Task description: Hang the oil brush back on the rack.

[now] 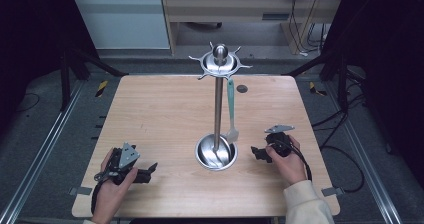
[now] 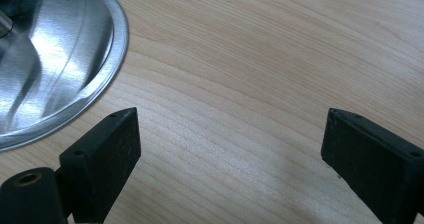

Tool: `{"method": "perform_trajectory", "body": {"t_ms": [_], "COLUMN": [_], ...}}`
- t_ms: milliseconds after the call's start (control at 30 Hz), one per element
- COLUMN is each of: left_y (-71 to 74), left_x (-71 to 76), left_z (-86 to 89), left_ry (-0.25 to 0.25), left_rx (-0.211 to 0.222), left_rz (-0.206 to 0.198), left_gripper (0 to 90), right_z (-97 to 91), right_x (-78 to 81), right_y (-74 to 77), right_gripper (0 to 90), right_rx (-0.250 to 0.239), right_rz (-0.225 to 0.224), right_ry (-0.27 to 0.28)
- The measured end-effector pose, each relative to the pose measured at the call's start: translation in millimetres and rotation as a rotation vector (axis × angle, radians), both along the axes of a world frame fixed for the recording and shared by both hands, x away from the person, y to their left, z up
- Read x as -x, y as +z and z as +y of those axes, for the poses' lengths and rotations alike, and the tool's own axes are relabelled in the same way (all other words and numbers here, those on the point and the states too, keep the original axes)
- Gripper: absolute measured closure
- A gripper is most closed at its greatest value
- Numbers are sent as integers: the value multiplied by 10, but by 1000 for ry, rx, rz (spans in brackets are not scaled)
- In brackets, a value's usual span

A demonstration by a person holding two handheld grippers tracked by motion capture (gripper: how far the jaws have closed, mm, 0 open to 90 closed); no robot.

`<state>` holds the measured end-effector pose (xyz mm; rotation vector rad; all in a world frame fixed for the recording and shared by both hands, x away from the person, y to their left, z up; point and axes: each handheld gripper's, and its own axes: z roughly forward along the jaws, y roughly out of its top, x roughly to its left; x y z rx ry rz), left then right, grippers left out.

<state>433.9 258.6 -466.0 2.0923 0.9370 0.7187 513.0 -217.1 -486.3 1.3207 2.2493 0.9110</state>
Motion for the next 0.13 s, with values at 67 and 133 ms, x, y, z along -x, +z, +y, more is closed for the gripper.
{"method": "perform_trajectory", "body": {"t_ms": [67,133], "left_y": [-2,-4], "left_x": [-1,-2], "left_z": [-2,-3], "left_ry": [-1,-2], "left_rx": [-1,-1], "left_rz": [1,1], "left_gripper": [36,35], "right_z": [1,-5], "right_x": [2,0], "right_y": [-6,-15], "right_gripper": [92,90], "right_rx": [0,6], "right_rz": [3,8], "right_ry": [0,0]}}
